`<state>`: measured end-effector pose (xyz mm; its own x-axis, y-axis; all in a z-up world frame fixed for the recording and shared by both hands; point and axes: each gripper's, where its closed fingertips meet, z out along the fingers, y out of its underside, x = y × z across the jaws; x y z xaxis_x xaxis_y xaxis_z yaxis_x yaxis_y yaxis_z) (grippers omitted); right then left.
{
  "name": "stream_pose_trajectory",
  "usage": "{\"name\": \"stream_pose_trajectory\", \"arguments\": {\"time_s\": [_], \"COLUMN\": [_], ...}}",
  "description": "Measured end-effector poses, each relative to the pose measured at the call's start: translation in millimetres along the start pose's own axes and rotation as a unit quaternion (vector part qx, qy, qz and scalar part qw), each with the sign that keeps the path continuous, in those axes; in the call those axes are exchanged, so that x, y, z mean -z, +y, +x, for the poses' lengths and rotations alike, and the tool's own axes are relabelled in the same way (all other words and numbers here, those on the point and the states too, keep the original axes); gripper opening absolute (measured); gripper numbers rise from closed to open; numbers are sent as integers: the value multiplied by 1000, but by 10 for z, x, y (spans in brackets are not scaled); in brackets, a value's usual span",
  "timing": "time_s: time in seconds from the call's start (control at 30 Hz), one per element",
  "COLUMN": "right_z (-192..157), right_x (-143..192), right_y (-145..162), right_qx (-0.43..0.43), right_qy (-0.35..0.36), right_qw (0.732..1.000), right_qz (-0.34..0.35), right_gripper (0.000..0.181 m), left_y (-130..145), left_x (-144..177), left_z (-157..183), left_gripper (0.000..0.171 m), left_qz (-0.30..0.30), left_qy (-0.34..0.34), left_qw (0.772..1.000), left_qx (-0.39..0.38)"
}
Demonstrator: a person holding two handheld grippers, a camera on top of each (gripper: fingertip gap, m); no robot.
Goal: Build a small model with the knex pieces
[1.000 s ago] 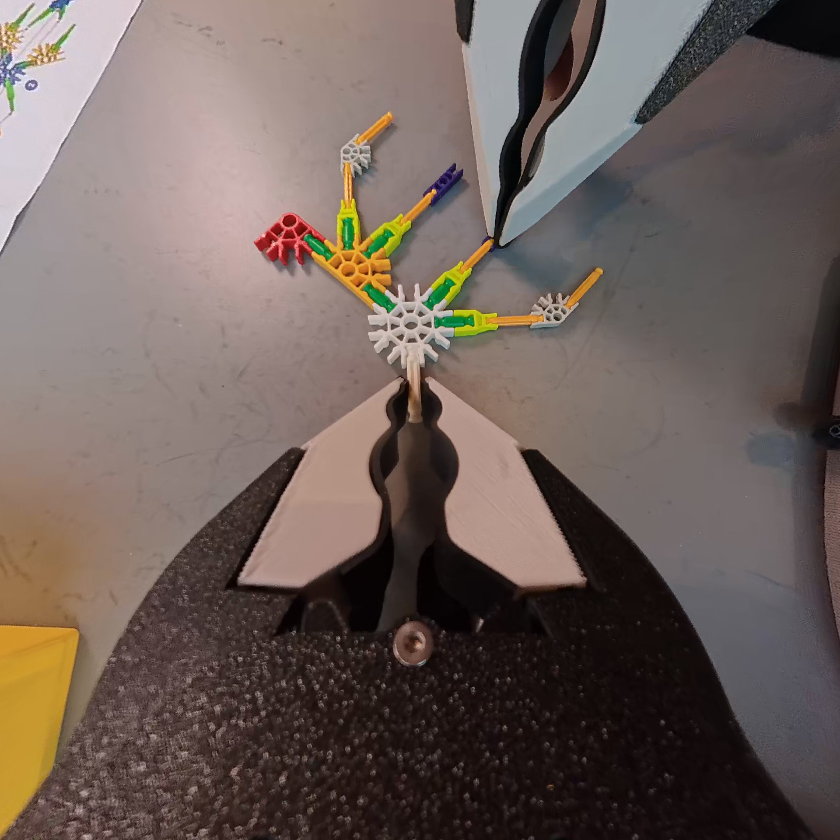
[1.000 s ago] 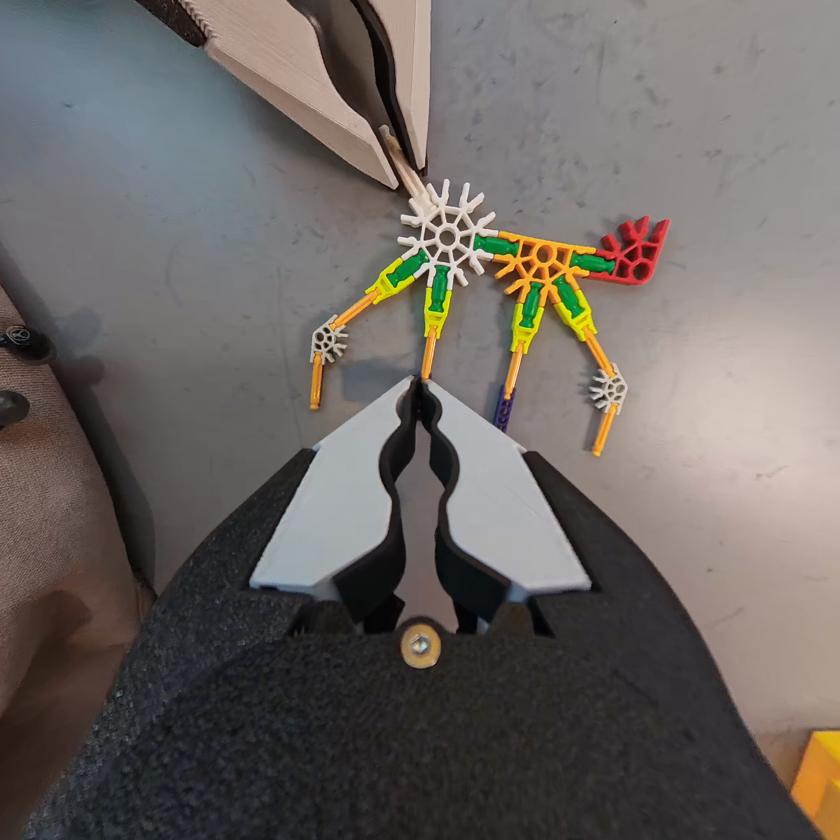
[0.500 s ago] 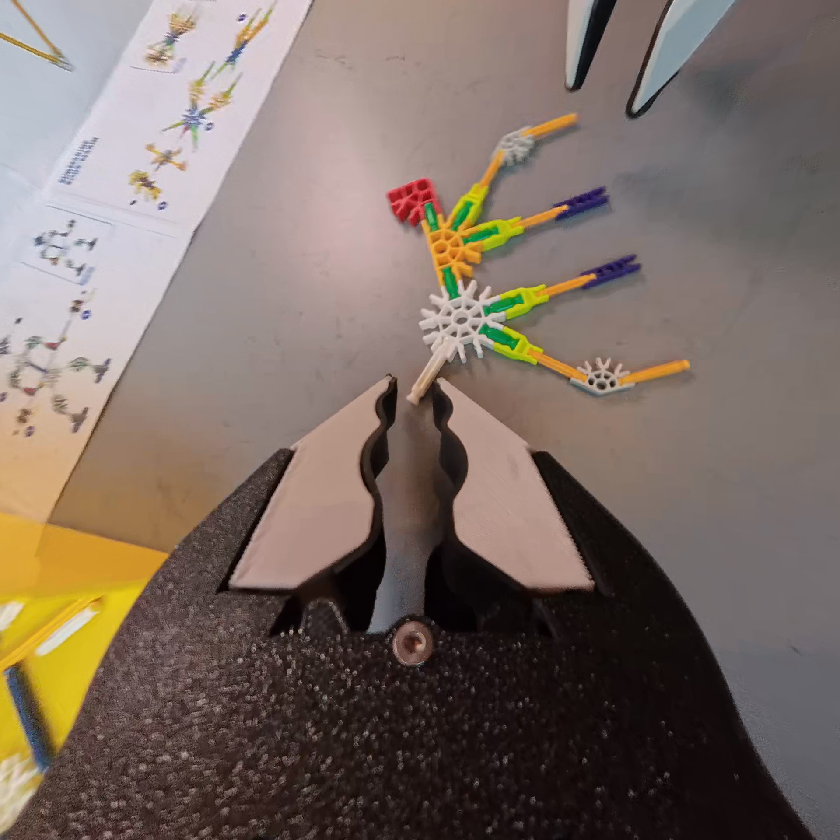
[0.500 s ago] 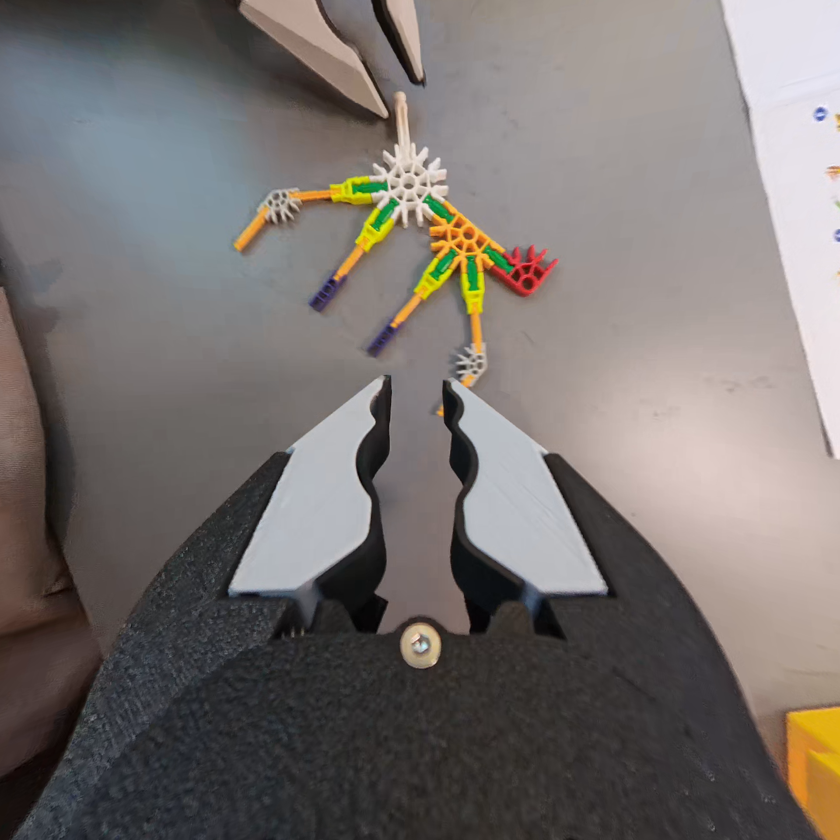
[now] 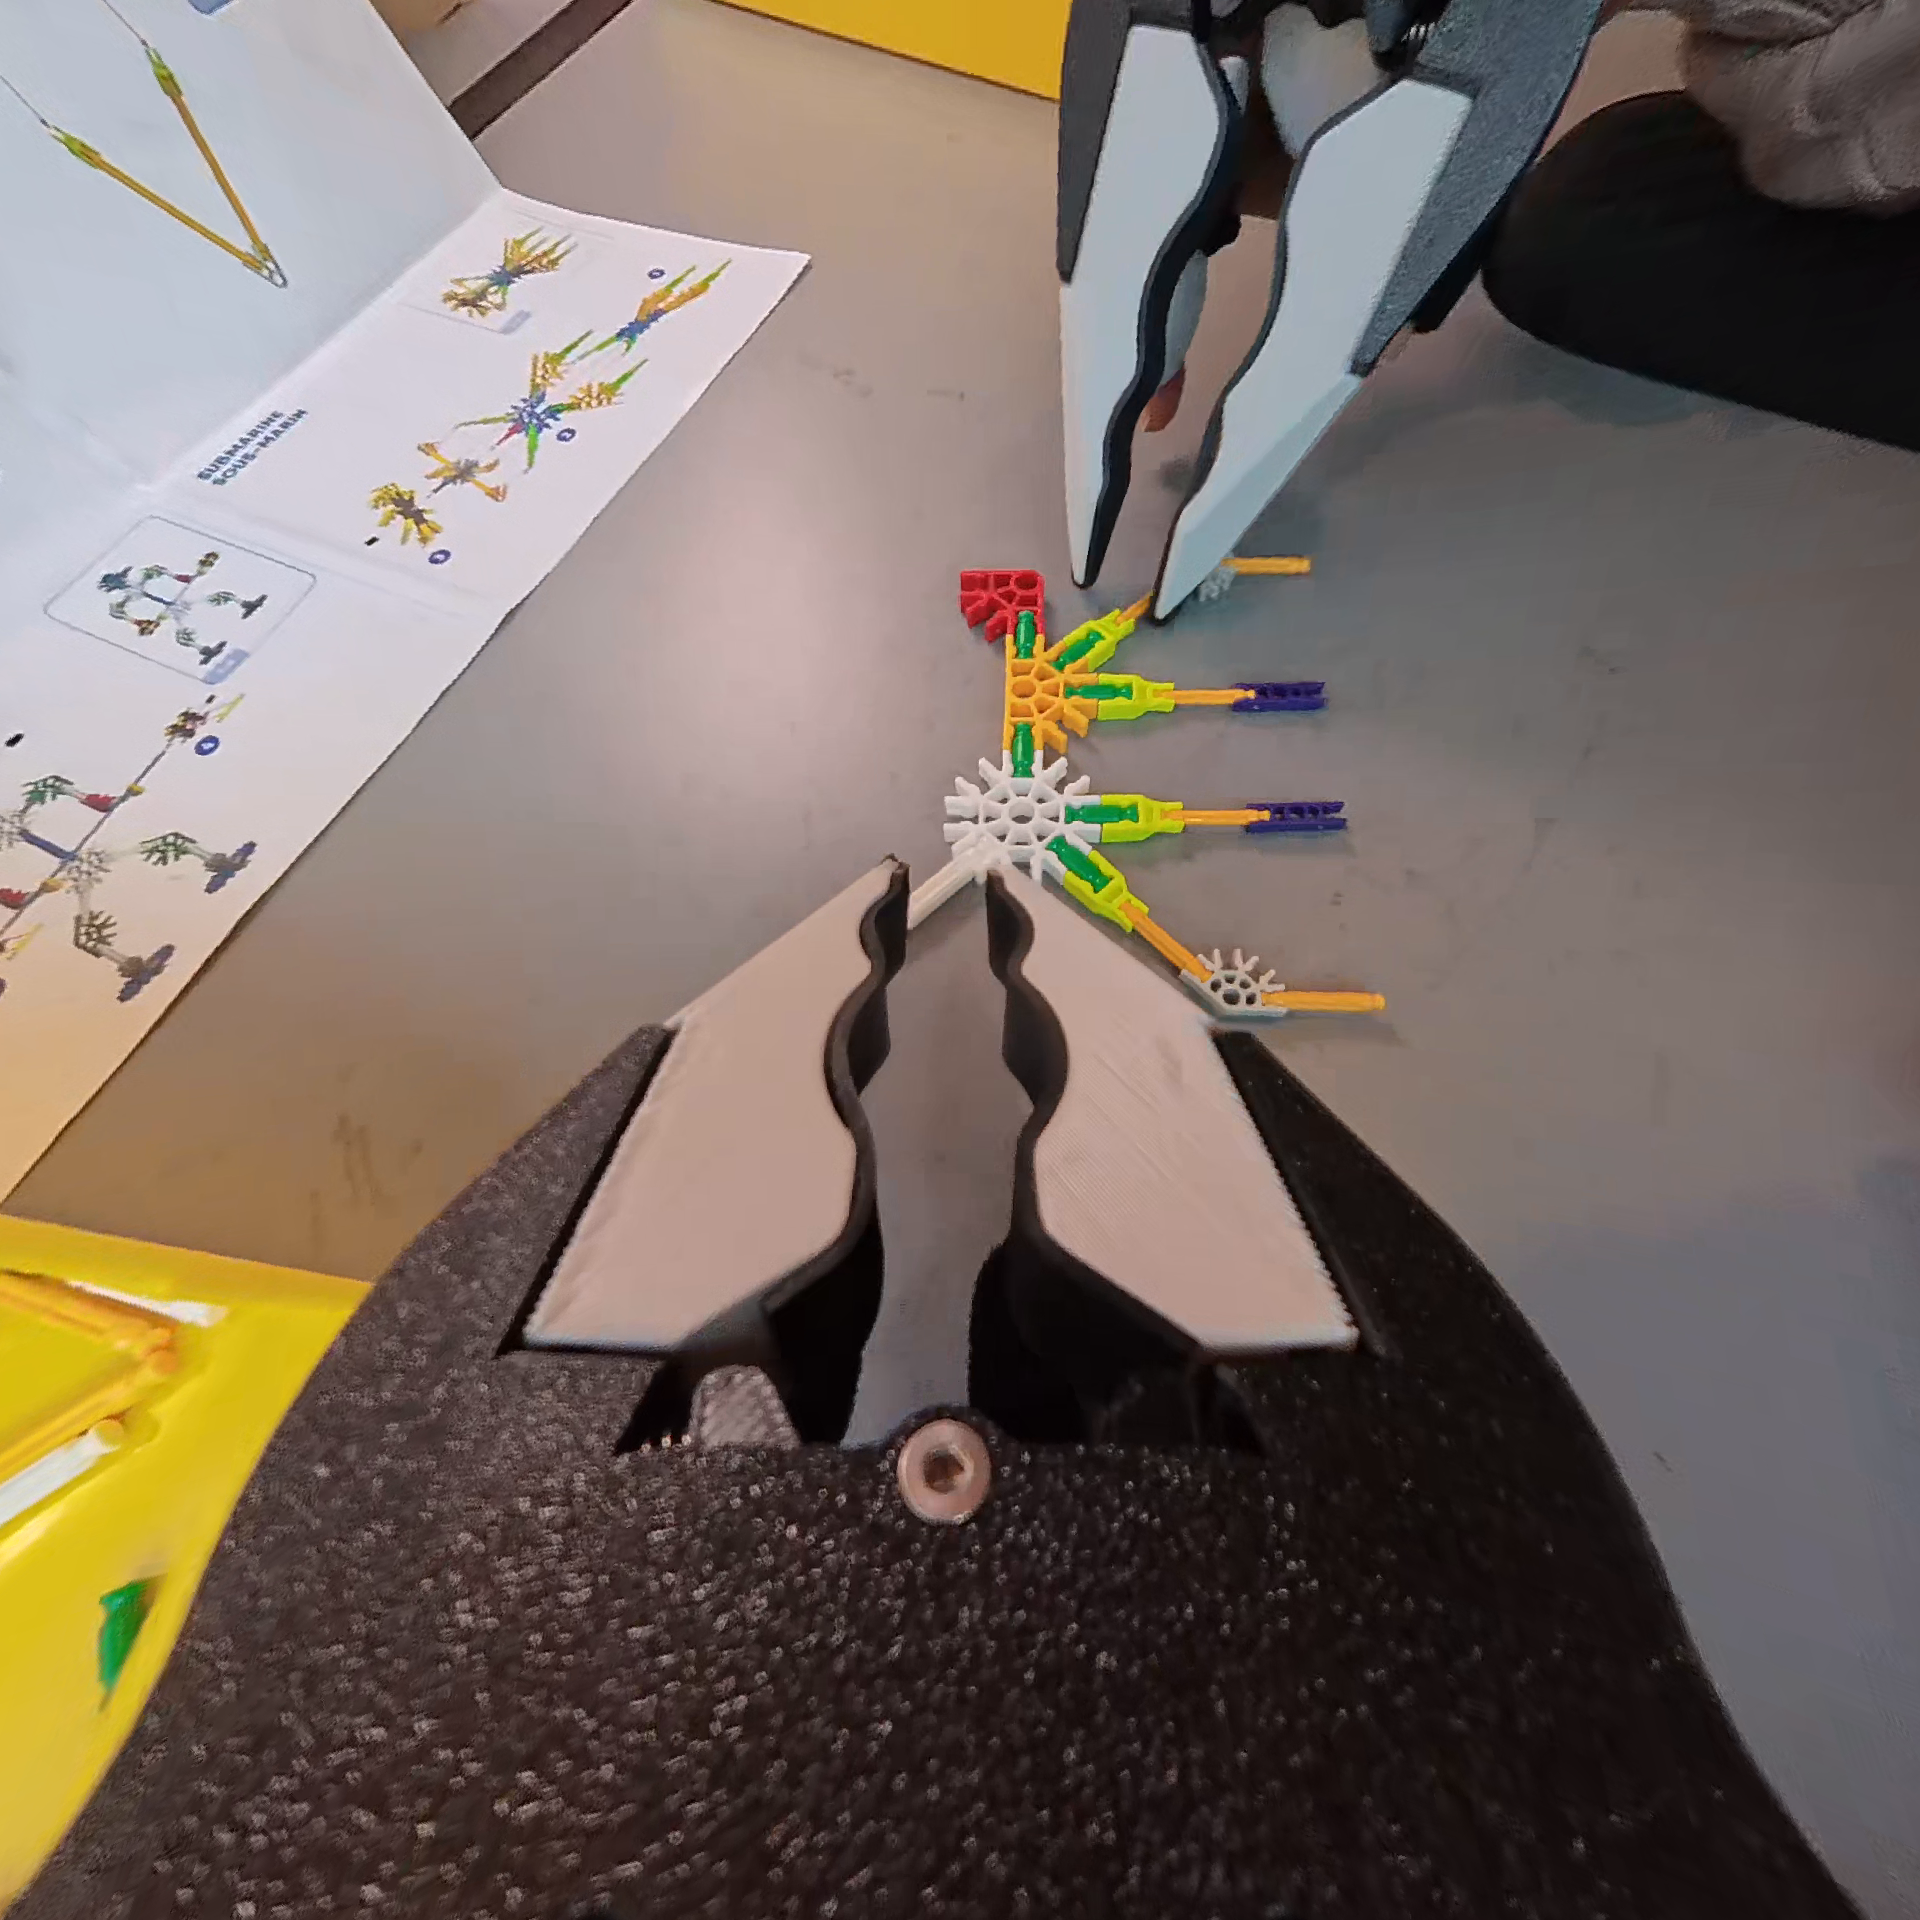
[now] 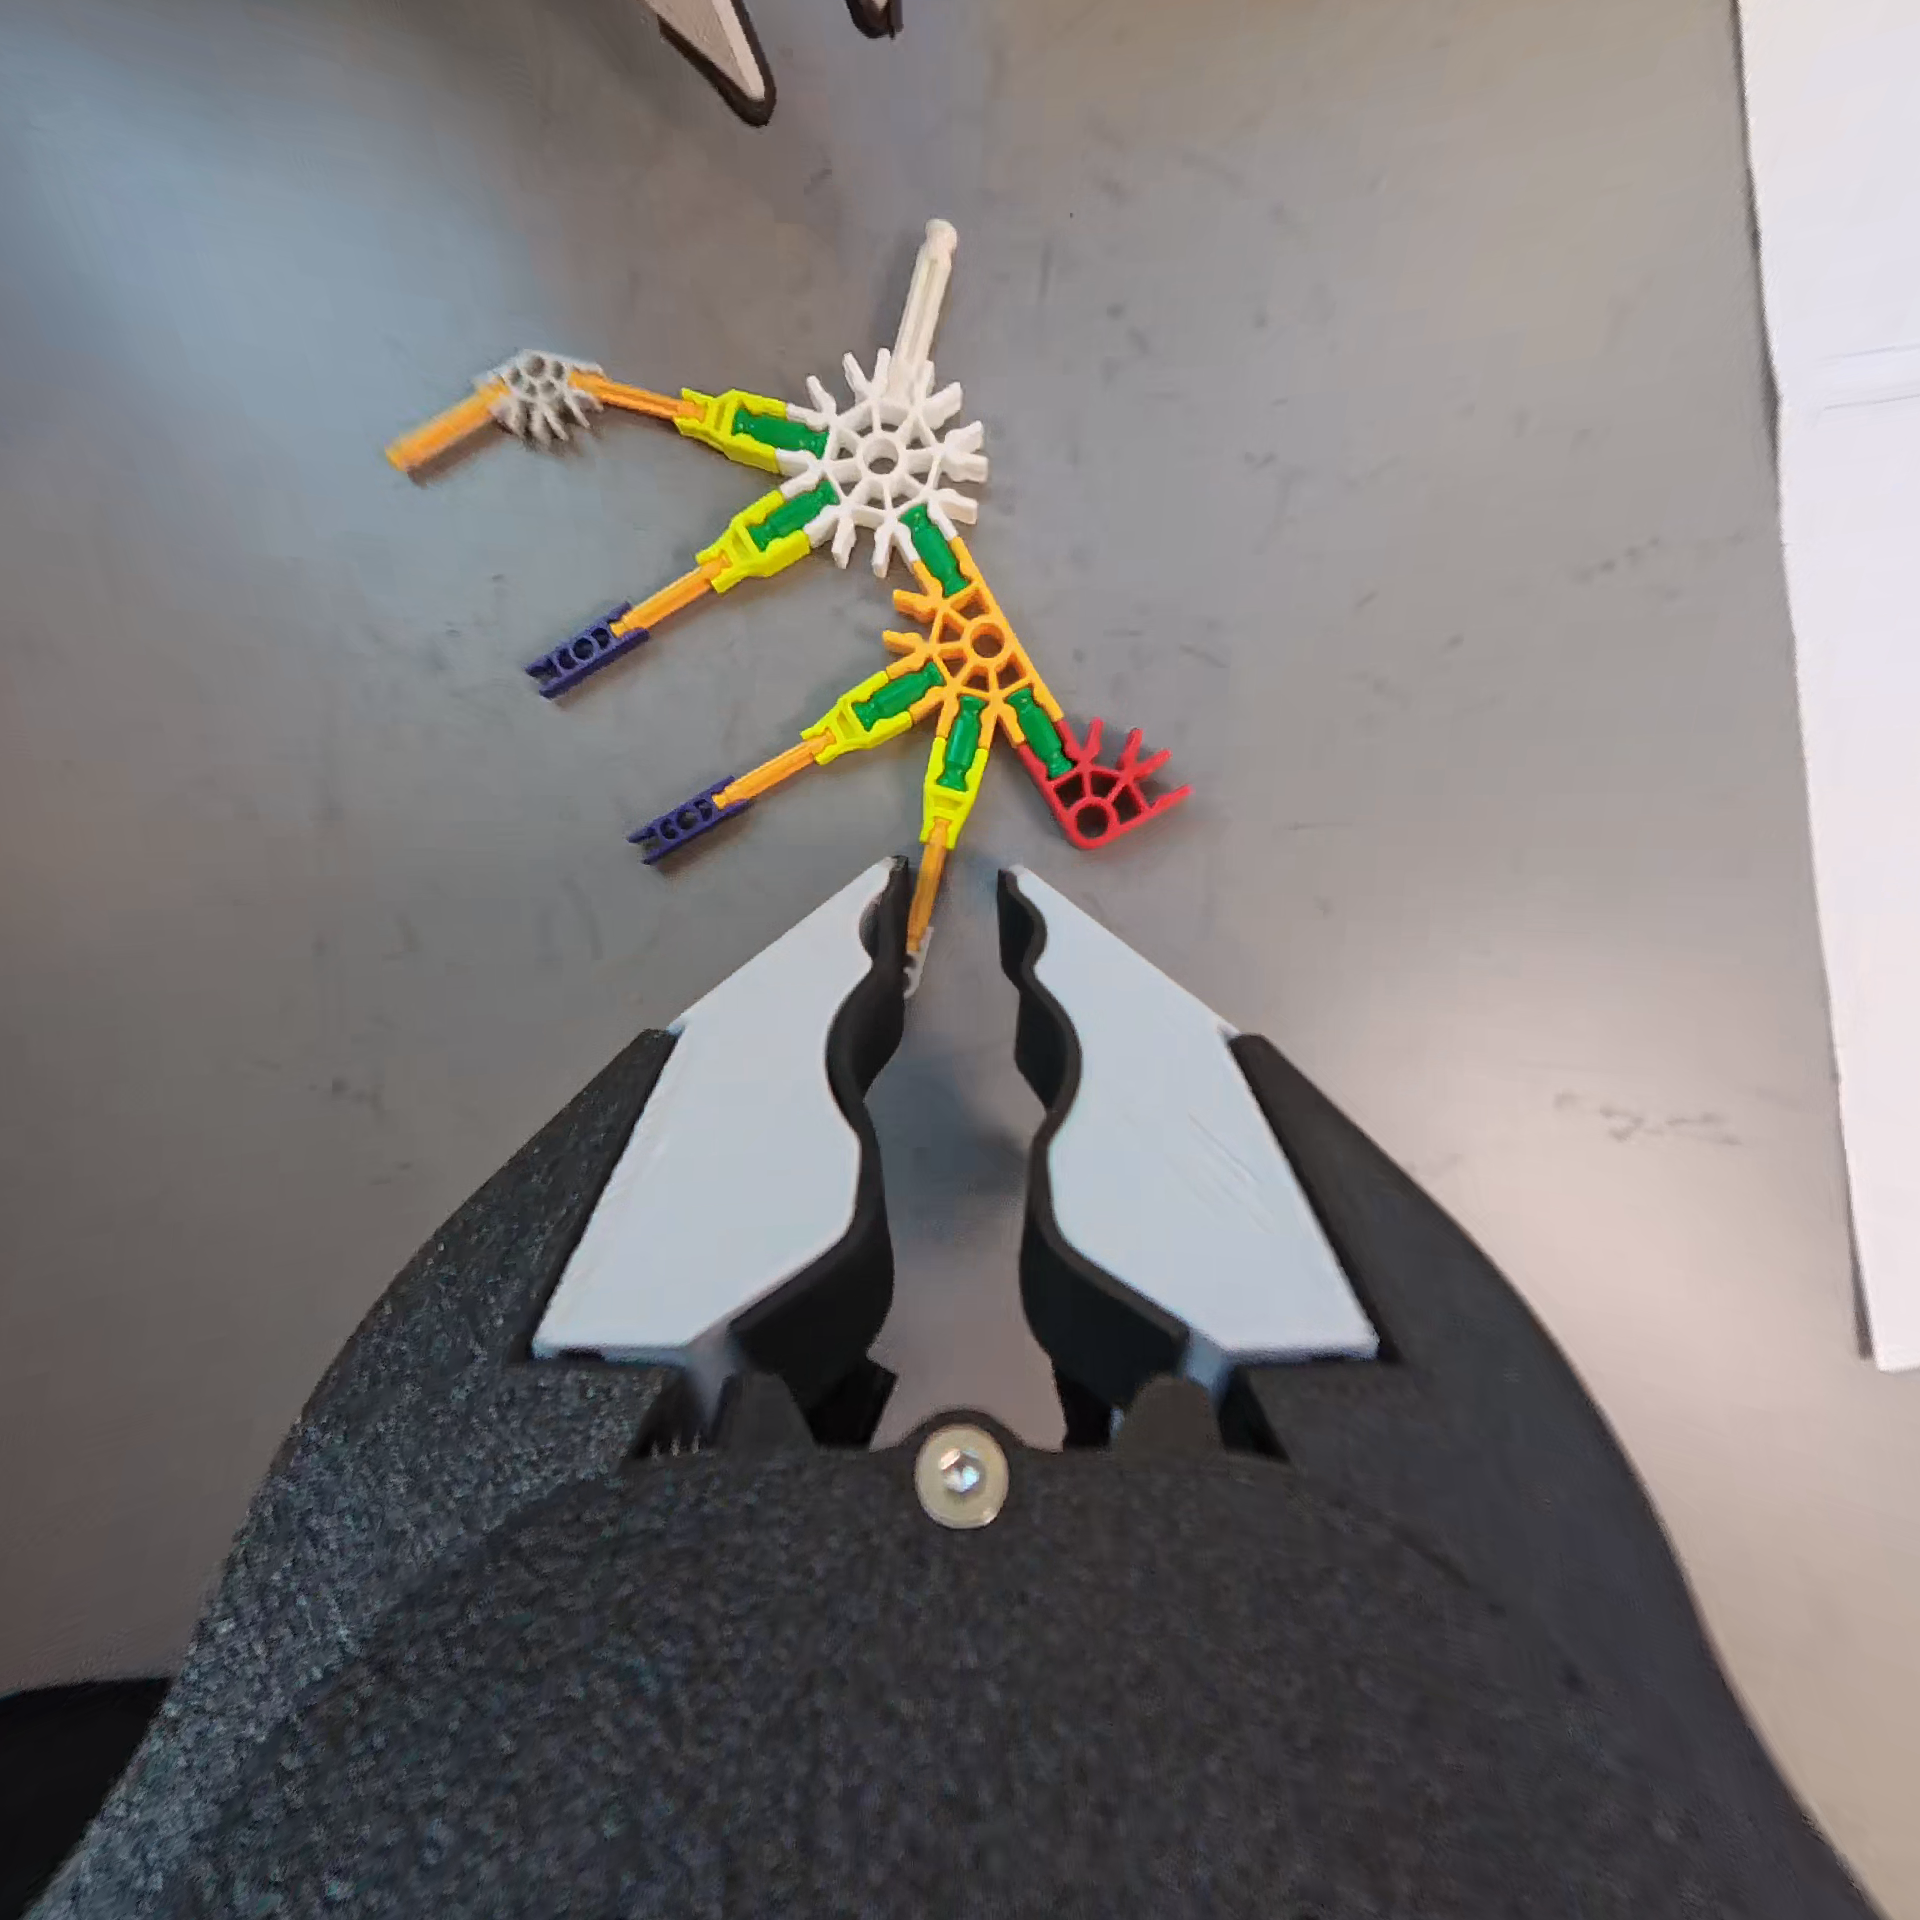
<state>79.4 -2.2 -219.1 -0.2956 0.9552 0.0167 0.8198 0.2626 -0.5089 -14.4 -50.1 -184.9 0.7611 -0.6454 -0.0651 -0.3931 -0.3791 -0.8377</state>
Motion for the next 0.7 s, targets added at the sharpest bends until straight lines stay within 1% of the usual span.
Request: {"name": "stream_pose_trajectory", "arguments": {"time_s": [0.07,0.1,0.17,0.23,0.3,0.33,0.43,0.5,0.6,0.7], "right_z": [15,32,62,138,240,261,147,23,17,118], "right_x": [-4,0,8,20,47,55,54,55,66,116], "right_y": [-7,0,11,28,72,84,51,-7,-3,19], "right_qx": [-30,-49,-94,-137,-158,-166,-164,-149,-127,-114], "right_qy": [0,3,7,26,56,60,24,-11,-10,14], "right_qw": [999,999,995,989,985,983,984,986,989,990], "right_qz": [12,19,34,48,50,51,60,71,77,87], "right_gripper": [4,2,2,2,2,2,3,12,14,14], "left_y": [25,37,59,71,73,68,72,113,179,188], "left_x": [-21,-38,-73,-105,-125,-130,-147,-169,-196,-199], "left_z": [63,89,143,189,228,250,287,284,266,223], "left_gripper": [15,15,15,15,15,16,26,33,36,37], "left_qz": [-4,-7,-14,-17,-17,-16,-18,-28,-44,-45], "left_qy": [17,22,33,42,50,56,63,62,60,50], "left_qw": [1000,1000,999,999,999,998,998,998,997,998], "left_qx": [0,-3,-6,-7,-5,-4,-4,-2,1,3]}}
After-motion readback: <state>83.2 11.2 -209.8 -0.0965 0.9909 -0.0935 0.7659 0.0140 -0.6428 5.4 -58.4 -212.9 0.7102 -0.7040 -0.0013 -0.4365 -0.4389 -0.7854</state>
